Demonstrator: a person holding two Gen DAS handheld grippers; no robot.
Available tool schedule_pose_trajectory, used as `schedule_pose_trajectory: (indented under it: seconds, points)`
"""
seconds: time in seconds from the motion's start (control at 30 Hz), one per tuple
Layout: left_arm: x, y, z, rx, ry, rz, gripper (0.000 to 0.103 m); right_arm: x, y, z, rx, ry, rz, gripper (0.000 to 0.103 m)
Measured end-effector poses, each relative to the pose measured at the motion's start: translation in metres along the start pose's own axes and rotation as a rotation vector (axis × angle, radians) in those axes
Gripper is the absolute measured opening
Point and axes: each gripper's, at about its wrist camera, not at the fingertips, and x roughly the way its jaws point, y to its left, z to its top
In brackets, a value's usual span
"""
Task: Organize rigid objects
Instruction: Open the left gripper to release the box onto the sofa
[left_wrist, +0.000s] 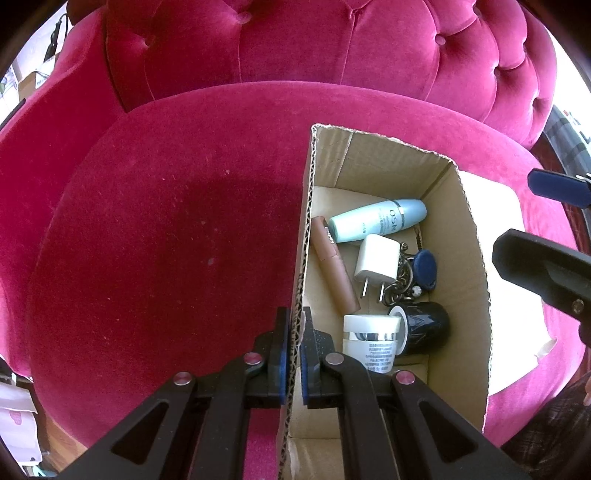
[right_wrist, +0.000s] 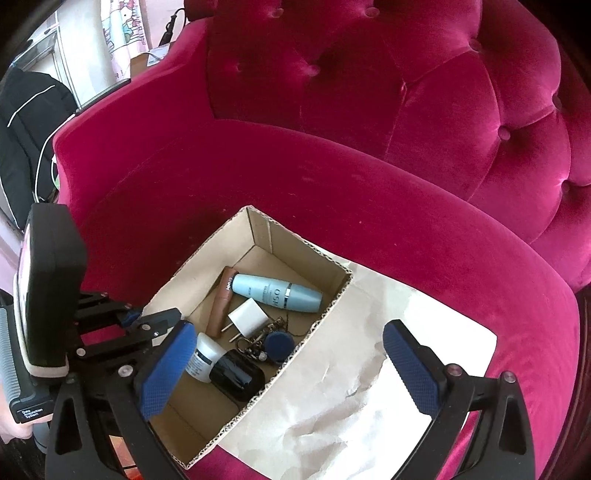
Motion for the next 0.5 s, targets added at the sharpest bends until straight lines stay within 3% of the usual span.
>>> schedule_pose_trajectory:
  seconds: [0.13,0.2,0.23,0.27,0.33,0.43,0.5]
  points:
    - [-0.003,-0.003,0.0,0.003,-0.002,0.005,0.009,-0.003,-0.006,-0.002,0.024,0.011,-0.02,0.103]
    - [-0.004,-0.006,0.0,0.008,-0.005,0.001,0.032,-0.006,-0.01,-0.003,0.044,0.015,-0.017,0.103]
    - [-0.006,-0.006,0.0,0.007,-0.012,0.001,0.057,-0.008,-0.011,-0.004,0.051,0.016,-0.023,0.103]
    - [-0.009,-0.006,0.0,0.007,-0.022,-0.006,0.073,-0.011,-0.013,-0.004,0.058,0.015,-0.032,0.103]
    - [-0.012,-0.008,0.0,0.008,-0.031,-0.007,0.091,-0.014,-0.016,-0.005,0.069,0.015,-0.045,0.103]
    - [-0.013,-0.011,-0.002,0.015,-0.03,0.004,0.102,-0.017,-0.022,-0.008,0.111,0.024,-0.055,0.103]
    - [-0.016,-0.012,-0.004,0.015,-0.032,0.006,0.103,-0.019,-0.026,-0.011,0.14,0.03,-0.057,0.103]
